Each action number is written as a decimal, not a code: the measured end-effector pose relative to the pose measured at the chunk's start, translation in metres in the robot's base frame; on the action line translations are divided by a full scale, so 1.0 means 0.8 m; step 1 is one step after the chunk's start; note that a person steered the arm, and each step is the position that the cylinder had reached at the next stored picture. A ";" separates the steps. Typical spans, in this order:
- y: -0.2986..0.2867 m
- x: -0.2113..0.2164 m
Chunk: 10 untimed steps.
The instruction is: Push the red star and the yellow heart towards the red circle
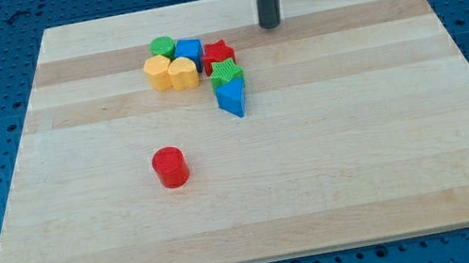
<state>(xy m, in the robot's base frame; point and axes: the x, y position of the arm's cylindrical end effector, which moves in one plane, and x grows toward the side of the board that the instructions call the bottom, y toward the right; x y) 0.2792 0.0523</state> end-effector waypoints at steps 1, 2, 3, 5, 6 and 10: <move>-0.027 0.039; -0.059 0.081; -0.074 0.087; -0.083 0.043; -0.112 0.042; -0.155 0.135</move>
<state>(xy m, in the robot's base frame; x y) 0.3874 -0.0718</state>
